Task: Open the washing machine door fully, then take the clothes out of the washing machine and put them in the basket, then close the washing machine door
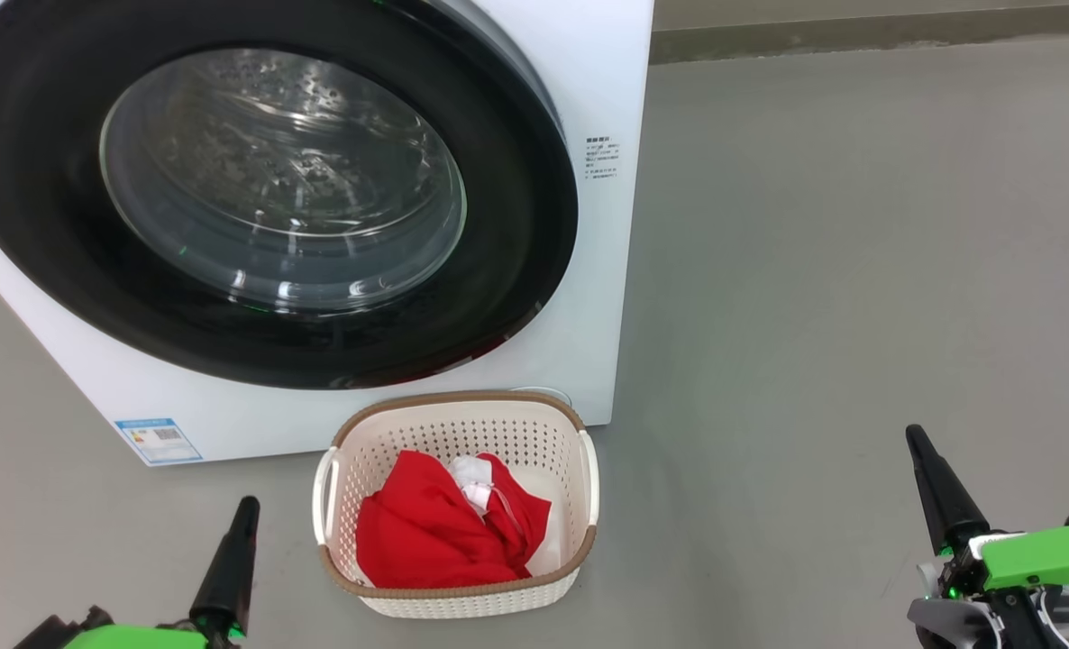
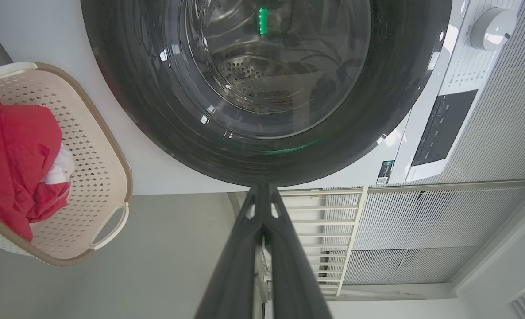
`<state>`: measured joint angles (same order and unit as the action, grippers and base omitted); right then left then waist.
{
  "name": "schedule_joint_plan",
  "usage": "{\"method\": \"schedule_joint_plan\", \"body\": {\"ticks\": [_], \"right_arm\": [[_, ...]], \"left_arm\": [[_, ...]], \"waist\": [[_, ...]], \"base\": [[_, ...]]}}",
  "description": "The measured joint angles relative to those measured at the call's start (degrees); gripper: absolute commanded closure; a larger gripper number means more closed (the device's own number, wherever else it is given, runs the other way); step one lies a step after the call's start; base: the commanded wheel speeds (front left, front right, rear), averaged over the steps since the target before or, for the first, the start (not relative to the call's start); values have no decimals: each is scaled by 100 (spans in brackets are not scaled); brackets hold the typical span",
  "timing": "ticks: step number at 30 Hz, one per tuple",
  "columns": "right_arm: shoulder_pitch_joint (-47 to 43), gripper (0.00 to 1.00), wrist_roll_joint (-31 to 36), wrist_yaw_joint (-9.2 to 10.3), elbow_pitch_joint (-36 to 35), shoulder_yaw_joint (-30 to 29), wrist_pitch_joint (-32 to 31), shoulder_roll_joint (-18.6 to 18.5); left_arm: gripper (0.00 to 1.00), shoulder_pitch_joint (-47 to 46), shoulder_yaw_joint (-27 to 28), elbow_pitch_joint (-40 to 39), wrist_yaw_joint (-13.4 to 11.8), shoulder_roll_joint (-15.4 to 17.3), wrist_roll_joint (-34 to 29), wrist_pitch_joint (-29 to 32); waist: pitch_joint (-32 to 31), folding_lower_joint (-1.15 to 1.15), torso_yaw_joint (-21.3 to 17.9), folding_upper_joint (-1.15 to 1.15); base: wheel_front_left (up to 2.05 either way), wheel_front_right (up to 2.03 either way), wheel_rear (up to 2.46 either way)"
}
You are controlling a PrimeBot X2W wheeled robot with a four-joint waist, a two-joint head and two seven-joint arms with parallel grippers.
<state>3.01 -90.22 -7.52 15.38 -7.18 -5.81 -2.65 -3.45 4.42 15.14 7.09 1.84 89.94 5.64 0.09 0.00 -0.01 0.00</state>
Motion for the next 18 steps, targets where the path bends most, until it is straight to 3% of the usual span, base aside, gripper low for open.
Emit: {"method": "schedule_joint_plan", "body": {"ticks": [18], "right_arm": [[80, 100, -156, 0, 9, -31, -35, 25]], "left_arm": [[100, -46, 11, 7, 0, 1, 159, 66]], "waist": [[9, 0, 1, 0]], "base": [[0, 0, 0]]}}
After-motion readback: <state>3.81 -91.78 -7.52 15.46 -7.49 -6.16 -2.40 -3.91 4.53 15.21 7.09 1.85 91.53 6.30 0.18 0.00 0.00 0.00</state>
